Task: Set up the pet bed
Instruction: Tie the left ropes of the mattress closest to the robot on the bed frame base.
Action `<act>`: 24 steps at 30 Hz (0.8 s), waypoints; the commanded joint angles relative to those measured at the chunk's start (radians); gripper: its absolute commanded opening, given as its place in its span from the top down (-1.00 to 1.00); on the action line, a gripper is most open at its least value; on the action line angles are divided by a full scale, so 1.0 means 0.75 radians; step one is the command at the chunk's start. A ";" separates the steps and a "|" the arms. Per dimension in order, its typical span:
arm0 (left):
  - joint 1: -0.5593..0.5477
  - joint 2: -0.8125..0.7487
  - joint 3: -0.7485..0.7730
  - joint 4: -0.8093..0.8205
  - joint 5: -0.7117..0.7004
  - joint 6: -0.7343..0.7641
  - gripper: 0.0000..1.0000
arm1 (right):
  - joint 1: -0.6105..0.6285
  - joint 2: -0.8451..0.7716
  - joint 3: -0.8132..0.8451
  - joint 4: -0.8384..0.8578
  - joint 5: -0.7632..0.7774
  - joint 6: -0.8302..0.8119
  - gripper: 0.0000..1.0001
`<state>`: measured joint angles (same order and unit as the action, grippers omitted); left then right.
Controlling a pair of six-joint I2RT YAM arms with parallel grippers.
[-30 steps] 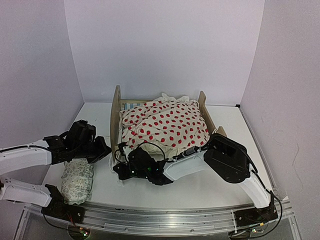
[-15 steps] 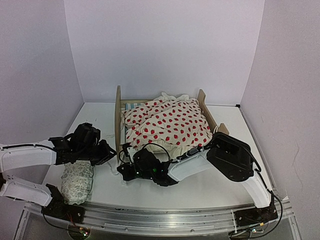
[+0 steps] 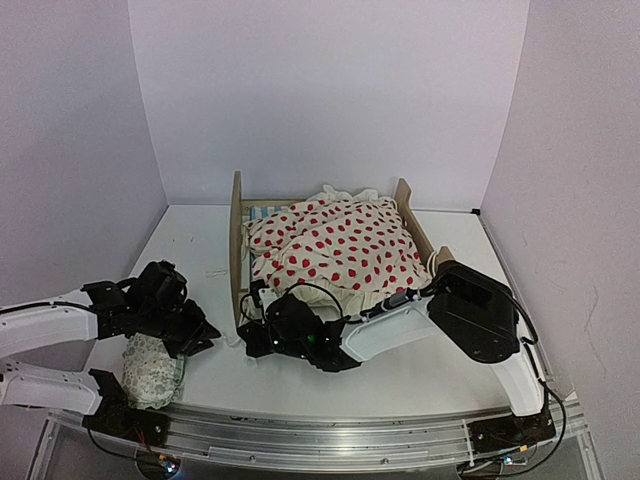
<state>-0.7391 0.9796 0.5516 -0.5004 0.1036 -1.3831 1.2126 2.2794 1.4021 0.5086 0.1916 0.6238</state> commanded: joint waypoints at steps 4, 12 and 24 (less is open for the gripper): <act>-0.002 0.152 -0.094 0.198 0.215 -0.045 0.46 | 0.007 -0.093 0.014 -0.048 0.103 0.047 1.00; -0.004 0.294 -0.146 0.478 0.235 -0.096 0.26 | 0.005 -0.129 0.006 -0.074 0.108 0.027 1.00; -0.008 0.116 -0.462 0.918 0.107 -0.437 0.08 | -0.012 -0.201 0.003 -0.122 0.119 0.158 1.00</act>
<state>-0.7410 1.1535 0.2593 0.0723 0.2525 -1.5949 1.2114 2.1982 1.3998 0.4257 0.2561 0.6869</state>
